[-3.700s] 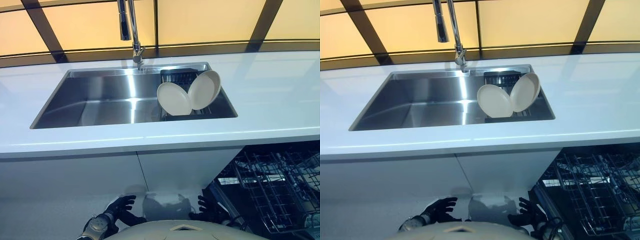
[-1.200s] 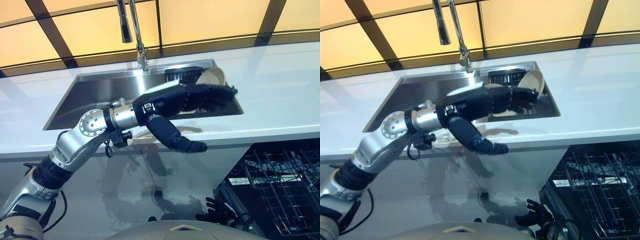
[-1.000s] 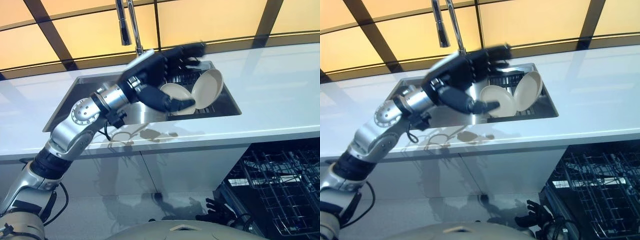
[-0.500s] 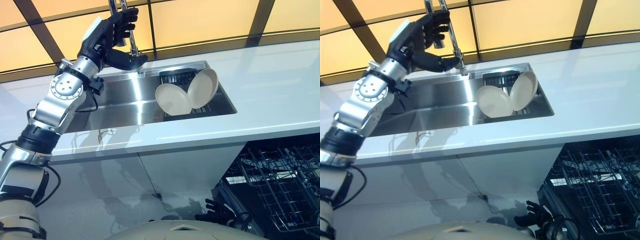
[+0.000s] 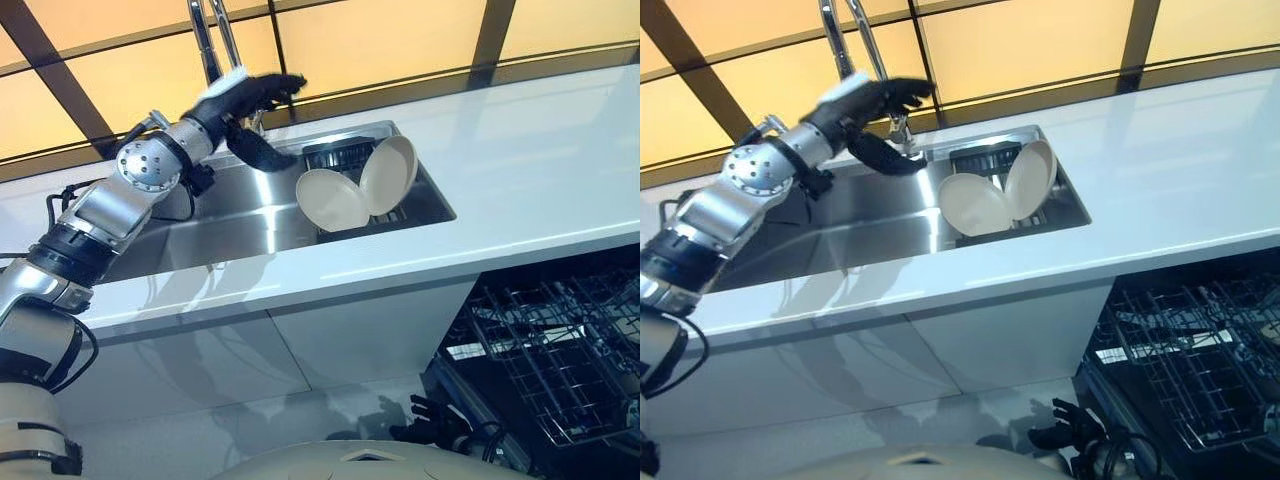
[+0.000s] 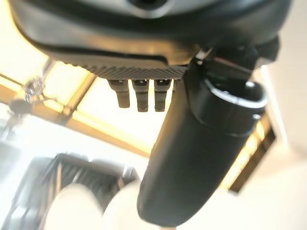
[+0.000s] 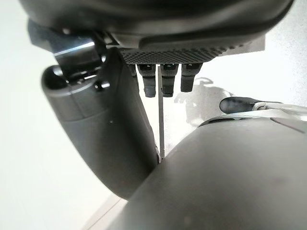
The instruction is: Pick up plates and place into dishwasher.
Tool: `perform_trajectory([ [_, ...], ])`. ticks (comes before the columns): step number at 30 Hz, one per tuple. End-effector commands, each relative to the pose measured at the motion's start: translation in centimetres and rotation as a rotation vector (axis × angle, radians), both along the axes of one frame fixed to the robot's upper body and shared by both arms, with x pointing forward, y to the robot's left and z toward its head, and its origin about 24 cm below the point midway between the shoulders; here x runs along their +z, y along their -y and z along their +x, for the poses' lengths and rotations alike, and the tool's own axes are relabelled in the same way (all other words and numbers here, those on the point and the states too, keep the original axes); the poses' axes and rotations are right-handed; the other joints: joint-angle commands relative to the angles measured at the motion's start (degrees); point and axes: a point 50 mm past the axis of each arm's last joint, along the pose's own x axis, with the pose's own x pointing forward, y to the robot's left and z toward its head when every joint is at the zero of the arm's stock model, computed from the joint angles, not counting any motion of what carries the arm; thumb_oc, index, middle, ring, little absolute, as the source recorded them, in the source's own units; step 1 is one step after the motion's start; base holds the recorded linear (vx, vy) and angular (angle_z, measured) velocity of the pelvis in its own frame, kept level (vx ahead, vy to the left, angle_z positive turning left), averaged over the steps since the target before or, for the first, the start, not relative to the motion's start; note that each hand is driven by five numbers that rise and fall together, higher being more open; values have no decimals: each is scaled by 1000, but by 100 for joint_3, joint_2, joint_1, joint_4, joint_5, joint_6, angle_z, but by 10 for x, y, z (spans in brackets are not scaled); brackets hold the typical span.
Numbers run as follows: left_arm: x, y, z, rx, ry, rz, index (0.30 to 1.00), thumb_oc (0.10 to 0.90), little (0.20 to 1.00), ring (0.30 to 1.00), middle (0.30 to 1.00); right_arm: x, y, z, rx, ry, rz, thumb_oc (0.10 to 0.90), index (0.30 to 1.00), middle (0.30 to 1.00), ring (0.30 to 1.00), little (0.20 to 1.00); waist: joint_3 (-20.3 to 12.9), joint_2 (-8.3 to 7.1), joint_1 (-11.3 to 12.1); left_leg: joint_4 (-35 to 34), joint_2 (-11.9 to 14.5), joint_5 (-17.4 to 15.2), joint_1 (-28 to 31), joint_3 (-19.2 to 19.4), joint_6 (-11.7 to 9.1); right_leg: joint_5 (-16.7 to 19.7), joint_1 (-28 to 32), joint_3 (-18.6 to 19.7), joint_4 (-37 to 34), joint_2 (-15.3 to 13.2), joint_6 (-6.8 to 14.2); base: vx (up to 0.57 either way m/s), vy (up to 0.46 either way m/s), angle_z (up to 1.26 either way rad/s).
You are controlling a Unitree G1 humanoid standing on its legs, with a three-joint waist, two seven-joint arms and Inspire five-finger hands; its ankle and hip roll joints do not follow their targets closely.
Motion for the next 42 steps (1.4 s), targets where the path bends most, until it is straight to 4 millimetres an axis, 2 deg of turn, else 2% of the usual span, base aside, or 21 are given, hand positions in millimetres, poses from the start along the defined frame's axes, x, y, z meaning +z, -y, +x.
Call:
perform_trajectory([
  [1, 113, -13, -10, 28, 450, 154, 900, 800, 900, 900, 900, 8, 8, 18, 3, 80, -5, 800, 900, 900, 900, 900, 212, 113, 47, 40, -391, -936, 474, 374, 197, 145, -542, 229, 247, 242, 332, 11, 17, -8],
  [4, 111, -5, -11, -8, 468, 295, 900, 800, 900, 900, 900, 10, 14, 17, 10, 80, -15, 800, 900, 900, 900, 900, 245, 184, -29, 40, -405, -923, 467, 422, 190, 161, -573, 287, 269, 228, 356, 25, 36, -8],
  [7, 105, -2, -10, -29, 462, 331, 900, 800, 900, 900, 900, 10, 17, 17, 11, 80, -23, 800, 900, 900, 900, 900, 262, 230, -70, 40, -418, -919, 469, 449, 196, 166, -595, 323, 294, 221, 365, 34, 37, -1],
  [14, 94, -10, -7, -38, 418, 409, 900, 800, 900, 900, 900, 12, 23, 15, 16, 77, -39, 800, 900, 900, 900, 900, 299, 284, -121, 40, -431, -913, 480, 496, 203, 179, -628, 361, 323, 212, 377, 18, 26, -4],
  [20, 88, -11, -8, -55, 412, 484, 900, 800, 900, 900, 900, 13, 27, 15, 31, 76, -47, 800, 900, 900, 900, 900, 319, 324, -127, 40, -453, -900, 479, 498, 205, 171, -633, 354, 334, 201, 373, 2, 5, 0],
  [30, 75, -6, -13, -115, 409, 702, 900, 800, 900, 900, 900, 15, 31, 17, 21, 78, -55, 800, 900, 900, 900, 900, 334, 365, -72, 62, -482, -892, 466, 436, 199, 148, -609, 274, 342, 178, 372, 0, 0, 0],
  [42, 77, -11, -13, -78, 450, 653, 900, 800, 900, 900, 900, 15, 29, 18, 16, 87, -54, 800, 900, 900, 900, 900, 347, 308, -33, 73, -487, -891, 449, 408, 210, 142, -593, 223, 329, 174, 364, 0, 0, 0],
])
